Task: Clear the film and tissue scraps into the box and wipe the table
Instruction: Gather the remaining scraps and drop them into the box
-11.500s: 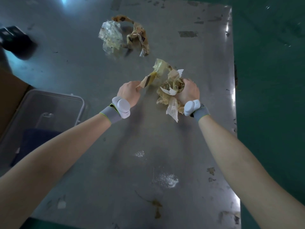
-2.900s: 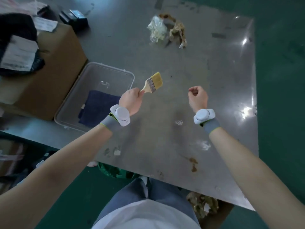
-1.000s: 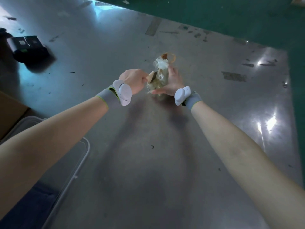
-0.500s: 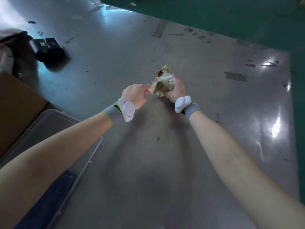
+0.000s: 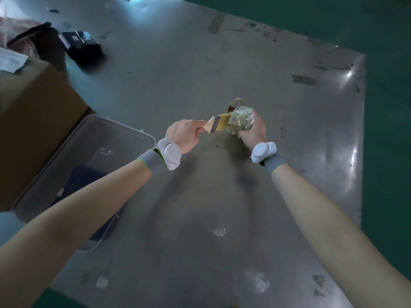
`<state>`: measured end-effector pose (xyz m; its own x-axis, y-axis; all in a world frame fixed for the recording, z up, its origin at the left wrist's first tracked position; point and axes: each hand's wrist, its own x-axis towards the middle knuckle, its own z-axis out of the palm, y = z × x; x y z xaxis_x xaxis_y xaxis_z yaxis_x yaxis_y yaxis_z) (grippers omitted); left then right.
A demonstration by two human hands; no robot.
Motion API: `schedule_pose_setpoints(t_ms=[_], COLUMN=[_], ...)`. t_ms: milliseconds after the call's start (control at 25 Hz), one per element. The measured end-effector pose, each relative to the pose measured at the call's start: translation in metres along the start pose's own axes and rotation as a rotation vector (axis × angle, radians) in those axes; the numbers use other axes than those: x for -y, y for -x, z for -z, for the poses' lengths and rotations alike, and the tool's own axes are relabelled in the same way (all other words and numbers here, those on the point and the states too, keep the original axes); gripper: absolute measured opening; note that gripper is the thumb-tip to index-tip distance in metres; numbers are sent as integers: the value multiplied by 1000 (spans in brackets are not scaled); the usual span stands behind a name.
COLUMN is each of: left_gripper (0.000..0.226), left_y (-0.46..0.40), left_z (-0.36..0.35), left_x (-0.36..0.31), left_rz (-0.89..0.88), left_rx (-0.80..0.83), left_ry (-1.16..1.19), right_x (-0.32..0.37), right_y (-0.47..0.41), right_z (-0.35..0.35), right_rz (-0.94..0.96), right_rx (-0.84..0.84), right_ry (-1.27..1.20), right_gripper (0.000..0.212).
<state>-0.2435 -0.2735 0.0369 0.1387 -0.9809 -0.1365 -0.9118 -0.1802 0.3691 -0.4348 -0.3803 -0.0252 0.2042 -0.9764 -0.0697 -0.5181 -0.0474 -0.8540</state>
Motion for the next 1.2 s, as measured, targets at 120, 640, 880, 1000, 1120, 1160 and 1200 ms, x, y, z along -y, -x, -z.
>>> schedule_pose_setpoints(t_ms=[120,640,880,1000,1120,1160,1200], left_gripper=[30,28,29,29,29,30,30], left_y=[43,222,244,248,260,265,271], left_z=[4,-18,-37,-52,-66,-73,-78], left_x=[-6,22,3,-21,-44,-54,-62], left_rz=[-15,-78,-131,-187,-247,-271,-295], left_rx=[49,121,265,355,402,426,445], left_ry=[26,-11,-123,-105,-50,-35,-28], right_x=[2,0,-32,-66,-121,-136,-144], right_y=[51,277,335,358,380,391,399], right_z=[8,10,16,24,27,27,24], right_rz=[-88,-194,-321,-452,-528,-545,-538], right_rx=[-32,-239,-367,-418,-386,-380,-377], right_ry=[19,-27,79,175,253,259,269], right_gripper=[59,50,53,53,68,74,78])
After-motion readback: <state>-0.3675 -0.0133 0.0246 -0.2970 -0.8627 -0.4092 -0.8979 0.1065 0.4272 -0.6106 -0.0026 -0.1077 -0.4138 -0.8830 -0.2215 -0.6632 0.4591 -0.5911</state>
